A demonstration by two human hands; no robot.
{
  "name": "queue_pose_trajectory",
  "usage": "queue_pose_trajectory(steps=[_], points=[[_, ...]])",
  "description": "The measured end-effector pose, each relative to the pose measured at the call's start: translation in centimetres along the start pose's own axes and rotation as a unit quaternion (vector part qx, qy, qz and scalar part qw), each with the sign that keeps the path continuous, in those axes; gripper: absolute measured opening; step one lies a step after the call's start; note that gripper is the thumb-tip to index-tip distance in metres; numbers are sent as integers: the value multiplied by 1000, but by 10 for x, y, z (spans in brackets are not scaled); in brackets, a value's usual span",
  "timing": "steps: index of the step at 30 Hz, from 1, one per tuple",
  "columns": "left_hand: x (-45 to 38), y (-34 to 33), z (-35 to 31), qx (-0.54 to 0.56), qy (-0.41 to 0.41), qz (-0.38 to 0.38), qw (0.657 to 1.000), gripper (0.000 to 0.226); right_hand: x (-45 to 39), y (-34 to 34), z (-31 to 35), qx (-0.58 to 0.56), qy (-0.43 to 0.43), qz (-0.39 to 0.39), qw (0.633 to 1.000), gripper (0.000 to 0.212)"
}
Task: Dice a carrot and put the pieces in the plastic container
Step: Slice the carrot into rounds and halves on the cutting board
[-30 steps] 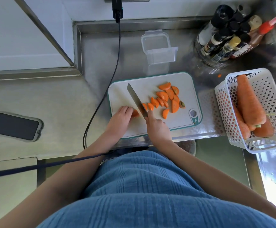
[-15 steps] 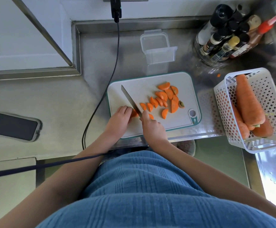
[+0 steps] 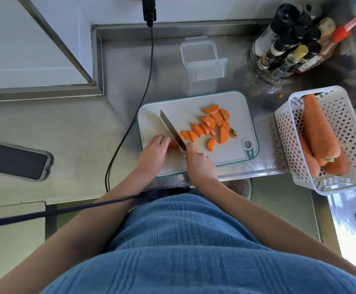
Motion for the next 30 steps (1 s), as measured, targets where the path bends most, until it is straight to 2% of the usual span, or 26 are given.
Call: queue_pose_trajectory(steps=[4, 11, 19, 22, 26, 30], points=[[-2, -1, -4, 14, -5, 1, 1000, 23, 9, 9, -6, -53, -11, -28, 998, 29], [-4, -5, -5, 11, -25, 2, 1000, 14, 8, 4, 1, -33, 13, -38, 999, 32], [-5, -7, -3, 5, -17, 7, 1000, 22, 8, 3, 1, -20, 7, -24, 999, 31], [-4, -6, -4, 2, -17, 3, 1000, 27, 5, 2, 2, 1, -1, -8, 1000, 23], [-3, -5, -7, -14, -14, -3, 1000, 33, 0, -3, 4, 42, -9, 17, 999, 36], [-4, -6, -4, -6, -6, 3, 1000, 30, -2, -5, -1, 22, -17, 1, 1000, 28]])
Point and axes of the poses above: each hand's wrist, its own x-axis away from the middle knuckle, its own y-axis out of the back of the hand, z = x × y, the point moved 3 cm from there along -x, towards the middle knuckle, and after that the axes turned 1 degree about -z, right-handed, at the moved point
